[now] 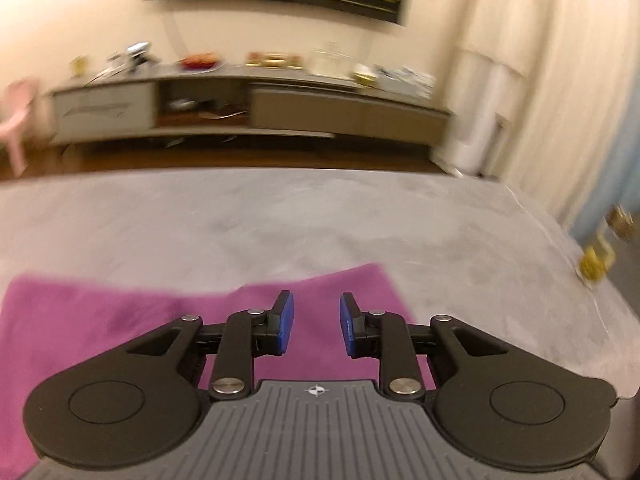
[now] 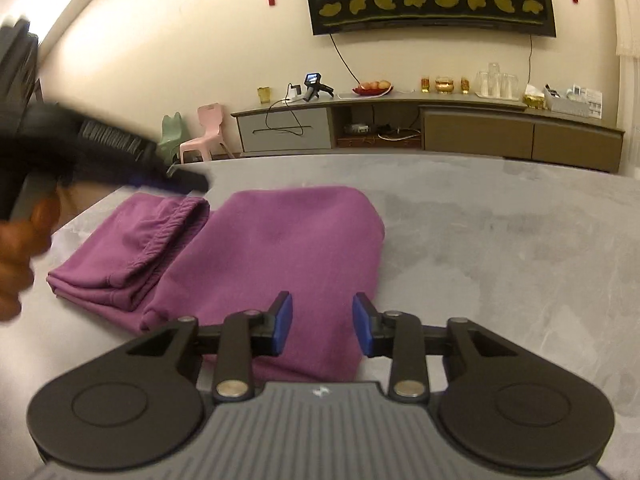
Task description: Fold clothes
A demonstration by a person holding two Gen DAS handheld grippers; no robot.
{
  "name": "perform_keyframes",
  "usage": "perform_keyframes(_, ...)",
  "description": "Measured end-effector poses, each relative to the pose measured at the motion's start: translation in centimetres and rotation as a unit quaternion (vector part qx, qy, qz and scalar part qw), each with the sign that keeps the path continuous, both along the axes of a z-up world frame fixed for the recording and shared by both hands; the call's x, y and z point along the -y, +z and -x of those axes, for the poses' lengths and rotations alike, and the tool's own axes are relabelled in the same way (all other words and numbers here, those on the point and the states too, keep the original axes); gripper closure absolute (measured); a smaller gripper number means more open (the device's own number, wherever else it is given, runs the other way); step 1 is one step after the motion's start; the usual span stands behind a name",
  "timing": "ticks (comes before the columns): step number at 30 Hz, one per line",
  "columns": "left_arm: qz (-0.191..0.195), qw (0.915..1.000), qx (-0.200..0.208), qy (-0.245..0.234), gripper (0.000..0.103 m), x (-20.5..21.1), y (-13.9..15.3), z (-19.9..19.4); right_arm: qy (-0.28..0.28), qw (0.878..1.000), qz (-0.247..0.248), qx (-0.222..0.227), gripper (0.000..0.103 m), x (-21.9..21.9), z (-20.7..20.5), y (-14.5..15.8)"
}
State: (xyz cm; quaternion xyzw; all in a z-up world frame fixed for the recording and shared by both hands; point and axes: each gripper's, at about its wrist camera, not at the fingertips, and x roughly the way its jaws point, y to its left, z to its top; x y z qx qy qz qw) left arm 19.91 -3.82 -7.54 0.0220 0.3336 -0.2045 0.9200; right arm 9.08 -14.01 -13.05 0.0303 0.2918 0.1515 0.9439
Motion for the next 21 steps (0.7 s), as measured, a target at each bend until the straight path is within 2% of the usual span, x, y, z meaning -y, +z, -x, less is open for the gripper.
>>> perform_keyframes(2,-0.042,0.9979,0.002,-0.049,0.076,3.9,-0.5,-1.2,0.006,1.000,0.019,-0.005,0.080,-0.6,-0.2,-0.7)
perform_keyframes(4,-0.100,0.9924,-0.001,-0.073,0.076,7.4,-2.5,-2.8,0.008,0.999,0.035,-0.004,0.080,-0.9,-0.1,-1.1)
perform_keyframes(5,-0.124,0.9891,-0.004,-0.080,0.076,8.7,-3.6,-3.5,0.008,0.999,0.039,-0.004,0.080,-1.0,-0.3,-1.1)
perform_keyframes(8,-0.149,0.9864,-0.023,-0.066,0.076,9.6,-6.4,-5.2,0.009,0.999,0.043,-0.011,0.080,-0.9,-0.5,-1.3)
perform_keyframes(11,-0.132,0.9890,-0.036,-0.056,0.076,9.0,-6.4,-5.9,0.006,0.999,0.050,-0.009,0.078,-0.8,-0.9,-1.5)
perform_keyframes(13,-0.133,0.9891,-0.032,-0.055,0.076,8.9,-5.3,-5.9,0.005,0.999,0.049,-0.010,0.078,-0.6,-1.2,-1.5)
perform_keyframes(14,-0.120,0.9912,-0.027,-0.049,0.076,8.5,-4.4,-5.8,0.006,0.999,0.045,-0.011,0.078,-0.4,-1.3,-1.5)
perform_keyframes(17,-0.032,0.9994,-0.001,-0.011,0.076,3.6,-1.2,-3.4,0.002,0.999,0.036,-0.014,0.077,-0.1,-1.2,-1.3)
perform_keyframes(18,-0.023,0.9997,-0.003,0.004,0.076,2.0,-1.2,-2.4,0.002,0.999,0.038,-0.015,0.077,-0.1,-1.2,-1.2)
perform_keyframes(19,-0.019,0.9996,-0.006,0.019,0.076,0.5,-1.3,-1.4,0.002,0.999,0.041,-0.015,0.077,-0.2,-1.2,-1.2)
perform_keyframes(21,-0.055,0.9975,-0.025,0.036,0.076,-1.0,-3.1,0.1,0.001,0.999,0.044,-0.017,0.076,-0.2,-1.4,-1.2)
